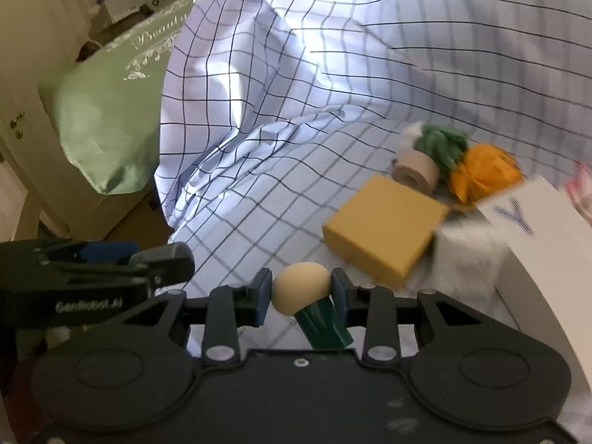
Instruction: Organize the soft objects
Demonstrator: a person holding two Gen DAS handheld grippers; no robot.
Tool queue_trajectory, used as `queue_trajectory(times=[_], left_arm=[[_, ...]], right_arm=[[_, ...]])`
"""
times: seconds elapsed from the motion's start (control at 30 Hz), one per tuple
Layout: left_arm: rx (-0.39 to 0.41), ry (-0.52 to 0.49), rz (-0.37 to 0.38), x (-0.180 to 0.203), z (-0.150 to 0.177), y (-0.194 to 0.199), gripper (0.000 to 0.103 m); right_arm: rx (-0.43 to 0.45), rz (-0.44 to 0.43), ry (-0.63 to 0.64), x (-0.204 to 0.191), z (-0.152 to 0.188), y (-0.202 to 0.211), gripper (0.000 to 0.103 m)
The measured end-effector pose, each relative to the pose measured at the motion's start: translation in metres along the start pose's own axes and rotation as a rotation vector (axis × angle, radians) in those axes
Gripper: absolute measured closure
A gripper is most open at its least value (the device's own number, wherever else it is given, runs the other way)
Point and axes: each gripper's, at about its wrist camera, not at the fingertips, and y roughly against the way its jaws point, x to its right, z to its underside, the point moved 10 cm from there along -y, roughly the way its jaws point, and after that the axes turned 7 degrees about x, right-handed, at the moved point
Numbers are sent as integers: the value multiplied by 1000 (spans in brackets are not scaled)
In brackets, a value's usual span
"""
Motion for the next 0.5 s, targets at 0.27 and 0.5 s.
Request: queue_trajectory(times=[0.27,0.5], left_arm=[[-18,-57,104,42,17,37,35],[-62,-129,218,88,37,55,35]], right_arm=[[118,95,-107,25,35,92,68],[198,197,-230,48,69,151,68]])
